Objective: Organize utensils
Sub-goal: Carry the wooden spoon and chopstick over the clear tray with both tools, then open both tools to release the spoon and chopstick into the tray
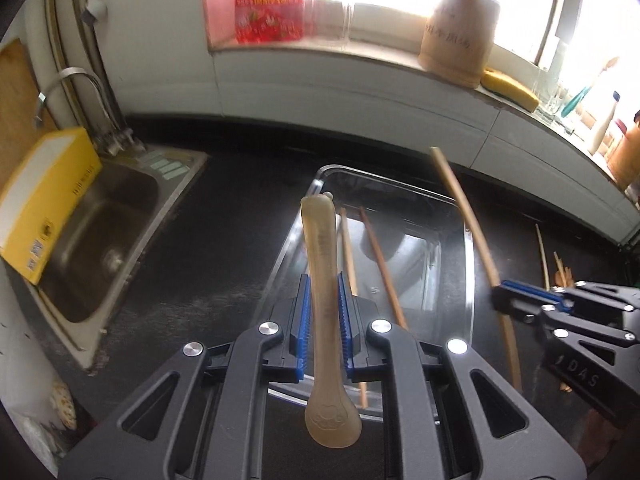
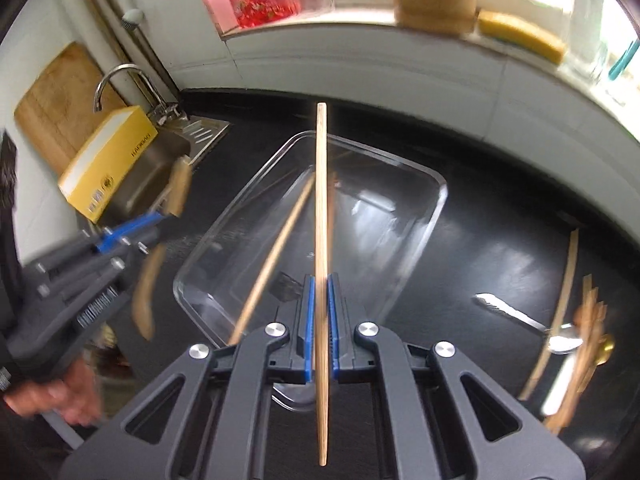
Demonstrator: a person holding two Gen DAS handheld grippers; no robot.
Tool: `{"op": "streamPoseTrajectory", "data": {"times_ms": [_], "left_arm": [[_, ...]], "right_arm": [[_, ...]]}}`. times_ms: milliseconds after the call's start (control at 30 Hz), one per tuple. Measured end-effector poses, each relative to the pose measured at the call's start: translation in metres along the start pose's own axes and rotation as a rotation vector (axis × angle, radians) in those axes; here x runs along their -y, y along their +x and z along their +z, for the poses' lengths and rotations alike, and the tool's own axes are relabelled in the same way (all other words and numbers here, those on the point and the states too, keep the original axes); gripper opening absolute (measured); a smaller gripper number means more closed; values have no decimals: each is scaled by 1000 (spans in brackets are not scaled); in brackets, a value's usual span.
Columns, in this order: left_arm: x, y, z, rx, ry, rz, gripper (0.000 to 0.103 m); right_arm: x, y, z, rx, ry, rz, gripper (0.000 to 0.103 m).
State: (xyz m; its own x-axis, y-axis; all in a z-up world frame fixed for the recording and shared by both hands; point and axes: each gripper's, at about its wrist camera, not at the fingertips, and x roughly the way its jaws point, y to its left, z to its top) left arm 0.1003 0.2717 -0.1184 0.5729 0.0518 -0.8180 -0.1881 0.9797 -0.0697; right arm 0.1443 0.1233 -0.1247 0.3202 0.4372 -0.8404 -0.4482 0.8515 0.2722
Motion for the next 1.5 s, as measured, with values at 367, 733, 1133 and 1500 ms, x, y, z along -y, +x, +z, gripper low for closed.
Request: {"op": "streamPoseTrajectory", "data": {"times_ms": [367,733,1133,1500], "left_arm": [[-2,68,6,-142,-74,-63,13],[-2,102,6,-214,-103,-99,13],[-5,95,14,-175,-112,-113,92],[-7,34,17,-57,-119,-100,92]], "right_arm": [[7,60,33,-133,55,83,7],[14,93,47,-193,54,101,7],[48,59,66,-80,162,132,78],[75,-35,35,54,205,84,78]]}}
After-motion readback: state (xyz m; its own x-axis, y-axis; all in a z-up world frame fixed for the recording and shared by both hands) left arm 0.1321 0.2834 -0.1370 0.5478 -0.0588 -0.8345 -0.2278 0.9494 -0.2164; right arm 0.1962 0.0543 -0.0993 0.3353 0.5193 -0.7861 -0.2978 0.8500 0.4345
